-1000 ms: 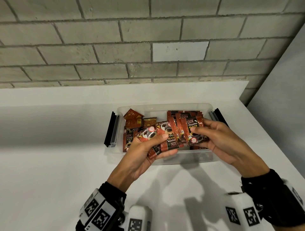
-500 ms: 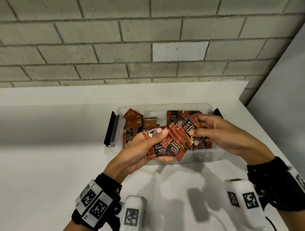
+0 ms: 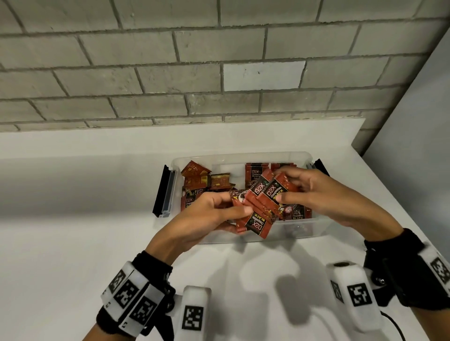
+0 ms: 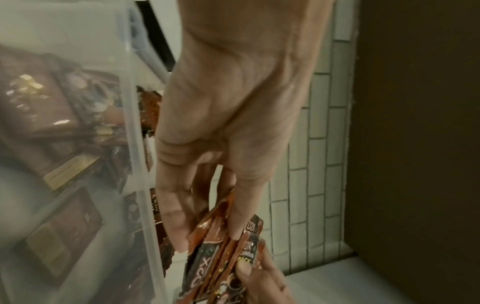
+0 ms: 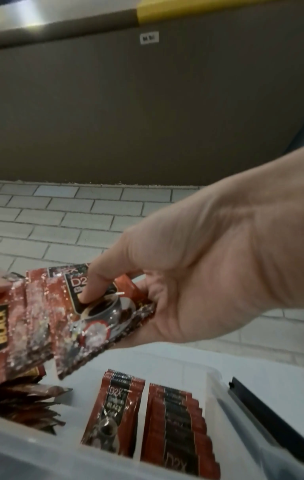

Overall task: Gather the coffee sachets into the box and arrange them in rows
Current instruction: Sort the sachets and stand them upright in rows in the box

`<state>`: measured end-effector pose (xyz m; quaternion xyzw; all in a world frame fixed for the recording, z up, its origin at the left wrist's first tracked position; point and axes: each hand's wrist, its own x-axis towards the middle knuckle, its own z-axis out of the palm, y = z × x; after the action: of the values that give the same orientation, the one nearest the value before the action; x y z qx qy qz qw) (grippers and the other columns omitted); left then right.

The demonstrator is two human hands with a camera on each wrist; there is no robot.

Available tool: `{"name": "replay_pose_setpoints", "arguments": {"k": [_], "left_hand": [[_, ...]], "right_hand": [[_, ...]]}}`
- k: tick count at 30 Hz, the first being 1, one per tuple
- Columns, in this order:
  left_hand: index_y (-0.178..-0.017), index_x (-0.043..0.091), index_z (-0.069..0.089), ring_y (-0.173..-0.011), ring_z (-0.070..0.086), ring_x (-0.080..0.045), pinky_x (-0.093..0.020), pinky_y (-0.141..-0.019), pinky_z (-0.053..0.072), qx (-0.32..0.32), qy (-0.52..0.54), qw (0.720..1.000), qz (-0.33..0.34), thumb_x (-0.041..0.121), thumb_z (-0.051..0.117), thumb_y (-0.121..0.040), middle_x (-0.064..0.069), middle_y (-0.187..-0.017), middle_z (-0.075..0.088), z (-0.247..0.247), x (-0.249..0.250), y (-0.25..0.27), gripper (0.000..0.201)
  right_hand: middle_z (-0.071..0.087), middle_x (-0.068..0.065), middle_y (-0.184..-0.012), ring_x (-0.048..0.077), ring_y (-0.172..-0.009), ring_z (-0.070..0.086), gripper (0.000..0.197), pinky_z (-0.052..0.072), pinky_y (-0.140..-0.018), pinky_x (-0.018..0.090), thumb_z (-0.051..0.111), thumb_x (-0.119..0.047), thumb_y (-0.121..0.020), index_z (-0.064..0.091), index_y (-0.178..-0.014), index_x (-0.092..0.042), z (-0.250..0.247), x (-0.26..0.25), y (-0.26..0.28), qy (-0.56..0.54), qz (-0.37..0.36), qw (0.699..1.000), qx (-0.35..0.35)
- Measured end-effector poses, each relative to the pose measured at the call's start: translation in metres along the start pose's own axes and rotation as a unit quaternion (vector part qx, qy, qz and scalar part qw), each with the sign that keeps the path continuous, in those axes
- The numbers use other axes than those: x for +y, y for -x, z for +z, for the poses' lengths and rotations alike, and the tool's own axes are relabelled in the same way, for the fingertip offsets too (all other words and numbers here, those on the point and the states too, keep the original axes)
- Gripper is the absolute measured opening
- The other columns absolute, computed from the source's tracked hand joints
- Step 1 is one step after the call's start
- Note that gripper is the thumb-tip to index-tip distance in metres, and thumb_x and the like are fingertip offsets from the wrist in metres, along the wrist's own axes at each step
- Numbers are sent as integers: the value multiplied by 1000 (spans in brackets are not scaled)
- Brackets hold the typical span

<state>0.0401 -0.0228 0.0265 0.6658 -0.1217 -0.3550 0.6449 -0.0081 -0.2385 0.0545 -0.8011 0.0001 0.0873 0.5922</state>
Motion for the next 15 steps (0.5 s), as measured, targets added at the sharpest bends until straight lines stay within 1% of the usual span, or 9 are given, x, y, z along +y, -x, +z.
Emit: {"name": "replay_pose_setpoints", "arguments": {"k": [2, 3, 5, 6, 8, 9, 11, 13, 15], "left_hand": [[-109, -3, 66, -87, 67, -21, -32, -77, 58, 1, -31, 1000, -1, 5, 67, -84, -16, -106, 71, 0, 4, -2, 27], [-107, -3, 67, -83, 68, -20, -34, -76, 59, 2, -40, 999, -2, 2, 67, -83, -15, -102, 71, 0, 5, -2, 25], [-104, -2, 67, -80, 68, -21, -36, -74, 60, 0, -45, 999, -3, -2, 67, -81, -14, -96, 72, 2, 7, -1, 23], [-105, -2, 67, -80, 68, -24, -36, -72, 60, 3, -33, 999, -2, -4, 67, -81, -16, -96, 72, 2, 6, -2, 24], [-108, 0, 65, -85, 68, -33, -35, -67, 60, 33, 30, 999, 4, -7, 65, -81, -19, -101, 71, 3, 3, -3, 28], [-110, 0, 62, -88, 68, -35, -35, -66, 60, 59, 81, 995, 8, -8, 63, -81, -19, -104, 70, 3, 1, -5, 31], [-111, 2, 58, -96, 68, -33, -39, -72, 60, 111, 184, 976, 28, -10, 58, -83, -19, -108, 67, 5, -3, -9, 31], [-104, 5, 59, -101, 66, -28, -38, -78, 59, 142, 247, 957, 52, -8, 55, -86, -15, -103, 68, 10, -4, -13, 22], [-98, 12, 59, -94, 64, -17, -29, -75, 54, 164, 250, 952, 61, -3, 58, -86, -5, -91, 68, 15, -4, -15, 19]], "right_hand": [[71, 1, -104, 9, -96, 66, 34, 53, -86, 28, 61, 3, -86, 62, -112, -19, 0, -3, -1, 22, -11, 1000, -7], [71, 1, -105, 8, -96, 66, 34, 53, -86, 28, 61, 3, -86, 62, -112, -19, 0, -3, -1, 27, -14, 999, -11], [71, 2, -106, 9, -97, 66, 34, 54, -85, 25, 61, 2, -86, 62, -114, -18, 1, -3, -3, 27, -19, 999, -9], [71, 2, -104, 9, -95, 66, 34, 54, -82, 22, 60, 3, -86, 62, -114, -17, 2, -2, -3, 13, -22, 1000, 4], [72, 1, -97, 11, -89, 67, 30, 56, -77, 22, 59, 3, -87, 62, -110, -16, 1, 2, -3, -65, -21, 996, 60], [72, 2, -95, 13, -87, 68, 28, 56, -77, 25, 58, 2, -87, 61, -109, -15, 1, 3, -3, -122, -14, 988, 96], [71, 6, -100, 19, -90, 68, 28, 57, -81, 33, 56, 0, -88, 59, -112, -12, 3, 7, -1, -246, 3, 958, 146], [72, 11, -103, 25, -89, 71, 32, 57, -82, 41, 56, -1, -83, 57, -114, -8, 10, 10, 4, -358, 14, 921, 151], [72, 13, -103, 29, -87, 72, 39, 58, -80, 41, 58, -5, -76, 55, -115, -6, 23, 14, 10, -424, 29, 895, 131]]}}
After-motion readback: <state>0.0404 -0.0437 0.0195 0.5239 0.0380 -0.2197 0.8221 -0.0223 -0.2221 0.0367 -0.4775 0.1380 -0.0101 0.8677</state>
